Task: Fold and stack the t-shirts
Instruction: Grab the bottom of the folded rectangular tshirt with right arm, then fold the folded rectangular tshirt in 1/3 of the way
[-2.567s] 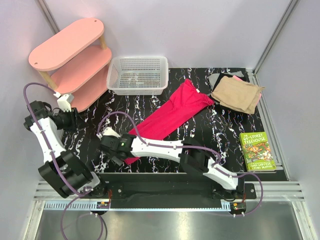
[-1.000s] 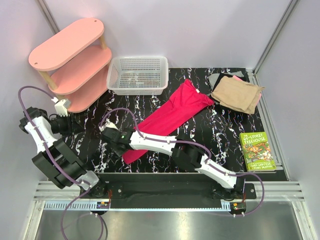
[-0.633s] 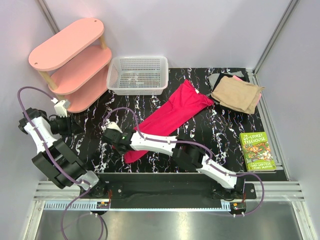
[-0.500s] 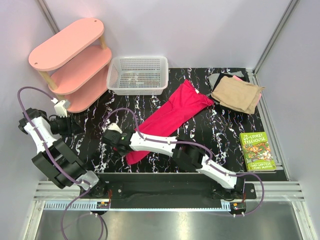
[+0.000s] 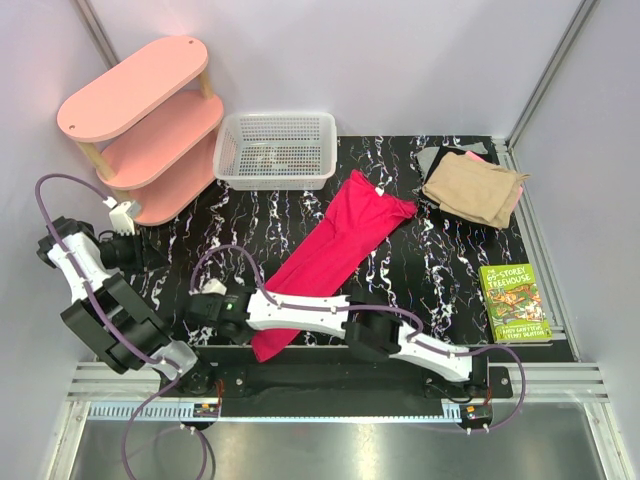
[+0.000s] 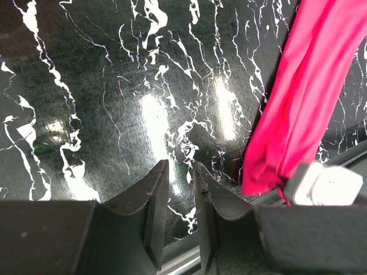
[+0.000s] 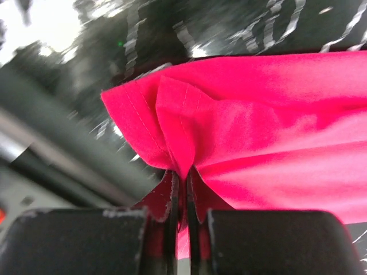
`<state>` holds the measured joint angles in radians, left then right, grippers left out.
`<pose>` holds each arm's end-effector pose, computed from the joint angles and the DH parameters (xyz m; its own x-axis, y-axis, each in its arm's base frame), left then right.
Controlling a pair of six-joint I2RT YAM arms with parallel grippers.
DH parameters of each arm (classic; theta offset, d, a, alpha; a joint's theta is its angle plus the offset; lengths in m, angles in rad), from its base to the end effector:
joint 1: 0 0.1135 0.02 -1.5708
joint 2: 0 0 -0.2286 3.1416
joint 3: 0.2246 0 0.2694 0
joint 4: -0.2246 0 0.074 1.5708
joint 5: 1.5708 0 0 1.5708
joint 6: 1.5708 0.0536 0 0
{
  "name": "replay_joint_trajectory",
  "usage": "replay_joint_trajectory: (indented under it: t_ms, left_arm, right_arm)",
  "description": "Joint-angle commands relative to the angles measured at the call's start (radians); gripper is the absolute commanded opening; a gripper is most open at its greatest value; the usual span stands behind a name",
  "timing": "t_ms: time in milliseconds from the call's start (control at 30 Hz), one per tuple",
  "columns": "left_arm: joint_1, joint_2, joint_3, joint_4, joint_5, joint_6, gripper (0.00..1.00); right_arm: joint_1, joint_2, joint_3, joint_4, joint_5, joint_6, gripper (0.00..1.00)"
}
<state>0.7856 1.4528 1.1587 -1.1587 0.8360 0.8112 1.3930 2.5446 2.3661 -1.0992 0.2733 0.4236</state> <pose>0.2224 0.1662 0.2126 -0.7825 -0.0952 -0.6153 0.2251 0.8782 -0.4220 0.1052 0.5038 0.1342 -0.5382 -0.7574 -0.3696 -0.7818 0.6125 -0.1168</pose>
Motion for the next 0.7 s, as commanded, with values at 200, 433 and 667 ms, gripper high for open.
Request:
replay_joint_trajectory:
  t_ms: [200,433,667]
  left_arm:
    - [0.006,0.009,0.024,-0.013,0.083,0.025,0.28]
    - [0.006,0.003,0.044,-0.044,0.094,0.036,0.28]
    - [0.0,-0.011,0.065,-0.068,0.103,0.037,0.28]
  right_arm:
    - [0.021,-0.259,-0.045,0.001,0.018,0.026,0.02]
    - [-0.089,-0.473,-0.402,0.158,-0.009,0.058,0.03]
    - [-0.205,-0.629,-0.619,0.275,-0.088,0.06,0.03]
